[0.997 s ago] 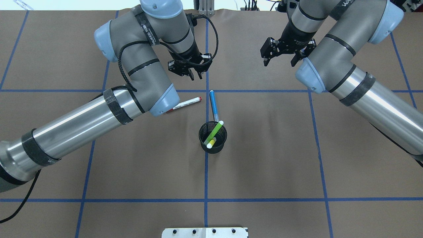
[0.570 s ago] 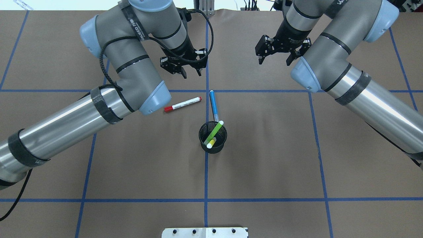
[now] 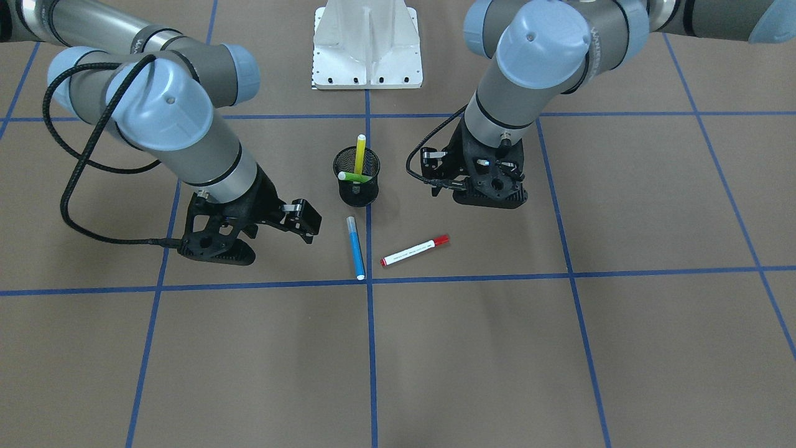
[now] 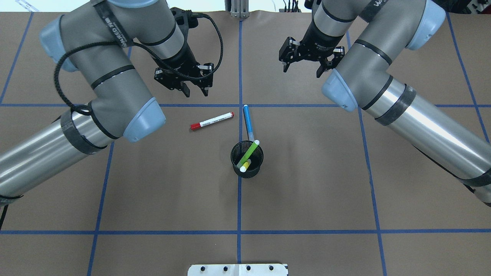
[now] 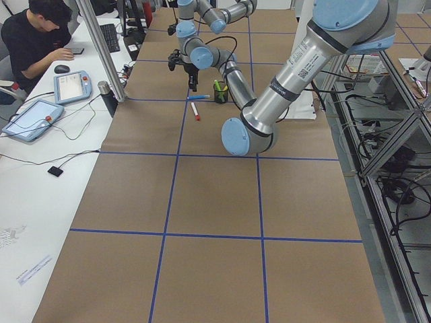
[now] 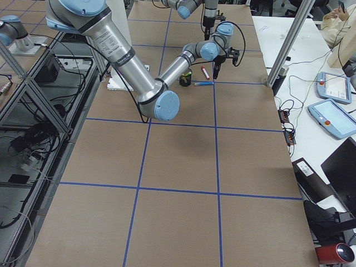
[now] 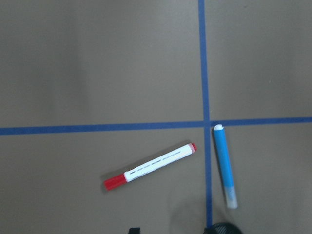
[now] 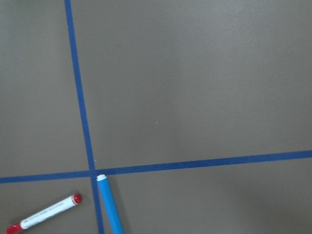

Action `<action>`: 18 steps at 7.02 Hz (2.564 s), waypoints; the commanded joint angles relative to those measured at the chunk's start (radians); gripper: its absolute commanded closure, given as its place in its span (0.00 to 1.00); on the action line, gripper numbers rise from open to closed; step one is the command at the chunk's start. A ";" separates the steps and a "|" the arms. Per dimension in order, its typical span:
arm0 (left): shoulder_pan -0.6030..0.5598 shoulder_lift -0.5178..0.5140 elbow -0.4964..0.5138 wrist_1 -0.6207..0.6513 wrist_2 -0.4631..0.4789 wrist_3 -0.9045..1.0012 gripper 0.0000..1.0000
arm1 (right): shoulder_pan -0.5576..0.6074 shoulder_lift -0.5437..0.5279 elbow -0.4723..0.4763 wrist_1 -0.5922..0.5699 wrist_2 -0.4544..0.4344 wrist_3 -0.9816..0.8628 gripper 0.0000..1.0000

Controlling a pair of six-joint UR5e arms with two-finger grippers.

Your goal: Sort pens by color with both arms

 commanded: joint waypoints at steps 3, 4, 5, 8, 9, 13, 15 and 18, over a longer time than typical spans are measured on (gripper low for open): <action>-0.053 0.062 -0.049 0.042 -0.001 0.069 0.45 | -0.113 0.027 0.035 0.000 -0.111 0.466 0.02; -0.056 0.056 -0.073 0.105 0.001 0.118 0.45 | -0.161 0.025 0.036 0.002 -0.139 0.549 0.03; -0.081 0.059 -0.095 0.142 0.003 0.135 0.45 | -0.214 0.025 0.036 0.002 -0.150 0.596 0.03; -0.090 0.062 -0.096 0.150 0.004 0.155 0.45 | -0.255 -0.028 0.149 -0.100 -0.118 0.605 0.06; -0.090 0.062 -0.096 0.150 0.004 0.155 0.45 | -0.255 -0.042 0.188 -0.136 -0.111 0.607 0.08; -0.089 0.062 -0.096 0.151 0.009 0.155 0.45 | -0.256 -0.030 0.124 -0.126 -0.119 0.627 0.14; -0.089 0.064 -0.096 0.151 0.009 0.155 0.45 | -0.255 -0.038 0.124 -0.126 -0.120 0.627 0.22; -0.090 0.064 -0.096 0.151 0.009 0.155 0.45 | -0.256 -0.056 0.102 -0.028 -0.120 0.686 0.26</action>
